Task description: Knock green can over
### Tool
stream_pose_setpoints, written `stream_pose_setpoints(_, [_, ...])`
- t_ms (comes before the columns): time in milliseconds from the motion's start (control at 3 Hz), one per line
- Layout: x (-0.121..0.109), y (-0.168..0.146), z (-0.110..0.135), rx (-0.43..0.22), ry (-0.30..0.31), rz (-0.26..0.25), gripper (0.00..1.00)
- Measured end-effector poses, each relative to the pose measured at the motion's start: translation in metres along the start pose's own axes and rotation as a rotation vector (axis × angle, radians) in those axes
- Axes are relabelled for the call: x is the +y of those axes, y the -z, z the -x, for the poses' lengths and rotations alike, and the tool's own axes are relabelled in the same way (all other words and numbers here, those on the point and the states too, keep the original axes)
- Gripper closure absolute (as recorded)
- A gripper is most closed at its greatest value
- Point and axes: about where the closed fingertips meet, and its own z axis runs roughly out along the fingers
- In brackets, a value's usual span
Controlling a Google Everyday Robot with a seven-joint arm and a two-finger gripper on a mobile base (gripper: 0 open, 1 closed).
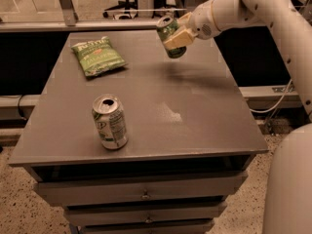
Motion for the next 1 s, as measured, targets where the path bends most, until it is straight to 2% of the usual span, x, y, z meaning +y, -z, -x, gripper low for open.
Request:
stream_pose_setpoints(333, [0.019,0.004,-0.008,0.150,0.118,0.057,1.00])
stream_pose_setpoints(667, [0.042,-0.006,-0.018,0.329,0.292,0.158,0.97])
stream_pose_setpoints(1000, [0.061,-0.017,-0.024,0.461,0.440,0.249,0.66])
